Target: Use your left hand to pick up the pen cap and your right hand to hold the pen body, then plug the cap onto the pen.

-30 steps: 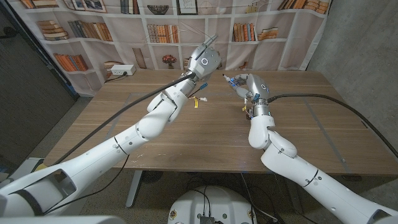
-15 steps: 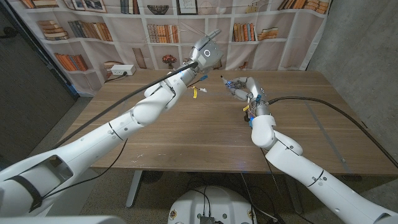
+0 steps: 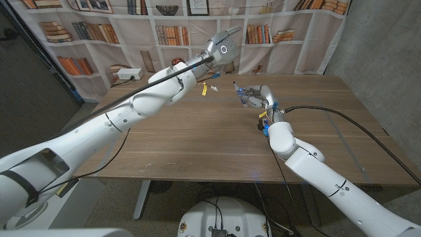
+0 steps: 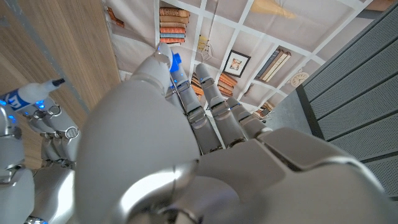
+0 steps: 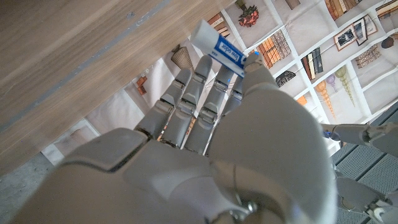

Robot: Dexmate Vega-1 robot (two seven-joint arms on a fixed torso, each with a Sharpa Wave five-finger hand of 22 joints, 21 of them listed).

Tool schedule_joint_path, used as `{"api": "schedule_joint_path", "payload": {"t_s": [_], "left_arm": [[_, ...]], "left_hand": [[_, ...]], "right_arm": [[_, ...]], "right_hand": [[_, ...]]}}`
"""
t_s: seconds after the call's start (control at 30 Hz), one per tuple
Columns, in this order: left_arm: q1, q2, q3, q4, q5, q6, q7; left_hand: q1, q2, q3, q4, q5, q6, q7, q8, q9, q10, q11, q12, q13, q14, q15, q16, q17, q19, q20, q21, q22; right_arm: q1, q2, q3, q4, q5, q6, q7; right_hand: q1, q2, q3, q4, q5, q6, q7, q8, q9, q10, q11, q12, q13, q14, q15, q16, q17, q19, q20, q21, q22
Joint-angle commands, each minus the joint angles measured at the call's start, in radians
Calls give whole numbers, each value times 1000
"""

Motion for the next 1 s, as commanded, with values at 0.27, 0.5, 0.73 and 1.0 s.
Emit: {"api": "schedule_joint_path", "payload": {"t_s": [0.27,0.5,0.73,1.0], "left_arm": [[-131,51,1,-20,-74,-231,-50],[-175,48,14,-14,-80,-299,-44],[-211,40,27,7,-101,-359,-34],[-214,31,51,43,-43,-360,52]], "left_hand": [[9,3,42,22,12,6,-8,11,2,59,-55,4,63,-4,-111,-4,4,-13,-60,-2,-1],[10,2,46,21,12,6,-13,12,1,57,-53,5,66,-5,-111,-4,6,-15,-65,-3,-2],[12,1,49,20,12,7,-12,13,1,55,-52,5,69,-7,-113,-6,5,-17,-67,-3,-2],[11,1,52,22,12,13,-14,17,1,54,-51,5,71,-7,-111,-5,7,-18,-70,-3,-2]], "right_arm": [[-15,1,15,10,80,63,-26],[-22,3,16,5,88,77,-36],[-40,1,27,-6,101,92,-45],[-65,-1,56,-8,144,146,-40]], "right_hand": [[5,16,22,14,3,55,-44,4,2,79,-73,4,3,6,-92,-1,1,8,-105,0,4],[5,16,22,14,3,55,-44,3,2,80,-73,4,3,6,-93,-1,1,7,-104,0,4],[3,15,22,15,3,55,-44,3,2,80,-73,4,3,7,-92,-1,1,7,-104,0,4],[4,16,23,14,3,56,-44,3,2,81,-72,4,3,9,-95,0,1,7,-105,-1,4]]}}
